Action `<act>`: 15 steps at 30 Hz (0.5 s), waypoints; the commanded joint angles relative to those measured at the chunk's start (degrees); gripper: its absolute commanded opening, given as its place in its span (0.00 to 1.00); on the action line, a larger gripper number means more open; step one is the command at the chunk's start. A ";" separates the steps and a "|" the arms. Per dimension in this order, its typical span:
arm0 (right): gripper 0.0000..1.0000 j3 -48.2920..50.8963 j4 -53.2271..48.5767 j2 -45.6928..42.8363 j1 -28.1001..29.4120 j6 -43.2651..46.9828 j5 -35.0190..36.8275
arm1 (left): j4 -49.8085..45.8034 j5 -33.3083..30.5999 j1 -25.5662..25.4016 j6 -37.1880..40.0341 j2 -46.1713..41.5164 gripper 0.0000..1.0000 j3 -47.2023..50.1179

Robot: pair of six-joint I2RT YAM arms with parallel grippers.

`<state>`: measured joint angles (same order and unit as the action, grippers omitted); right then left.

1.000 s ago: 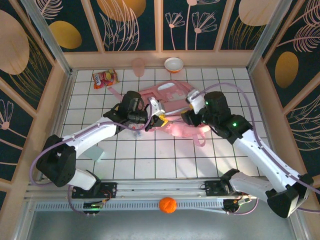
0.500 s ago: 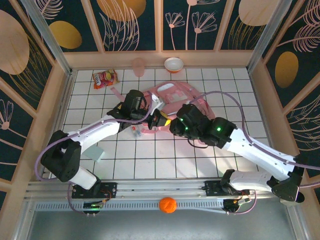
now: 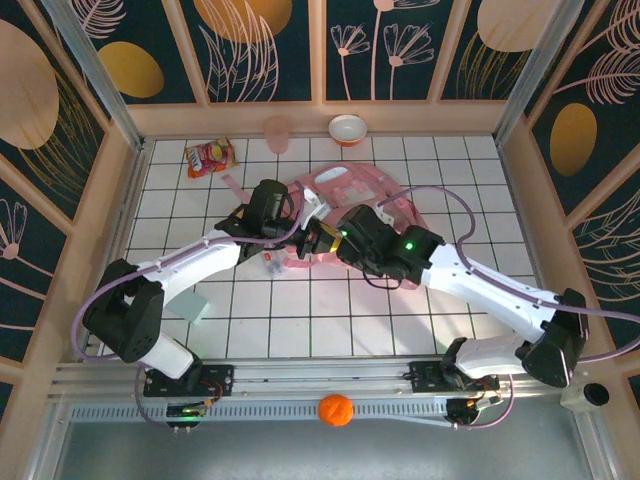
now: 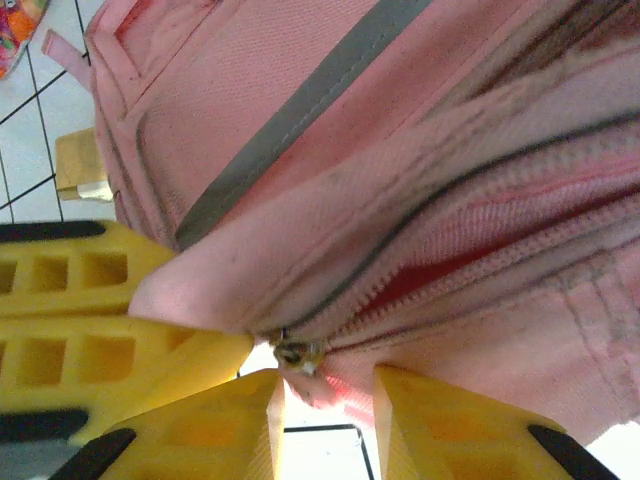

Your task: Pack books, pencil case, and school supplies into a backpack

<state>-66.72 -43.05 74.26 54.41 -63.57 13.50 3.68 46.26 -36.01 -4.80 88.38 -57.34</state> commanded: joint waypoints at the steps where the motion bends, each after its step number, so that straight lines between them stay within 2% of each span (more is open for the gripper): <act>1: 0.30 -1.04 0.46 1.39 -1.21 -0.82 3.13 | 2.73 4.04 0.03 -2.94 -0.87 0.00 -2.12; 5: 0.30 -2.17 -1.93 2.09 -1.79 -0.96 5.36 | 2.56 3.95 0.06 -2.77 -1.01 0.00 -2.07; 9: 0.26 -4.34 -7.98 2.98 -1.77 -1.78 8.85 | 2.03 3.40 0.06 -2.19 -0.99 0.00 -2.16; 15: 0.20 -6.35 -10.85 4.99 -1.80 -1.07 10.23 | 1.94 3.41 0.02 -2.10 -0.91 0.00 -2.25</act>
<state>-71.53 -47.68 77.93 53.63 -63.77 15.38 4.36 46.11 -36.10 -4.84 88.40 -57.45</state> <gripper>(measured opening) 0.203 0.056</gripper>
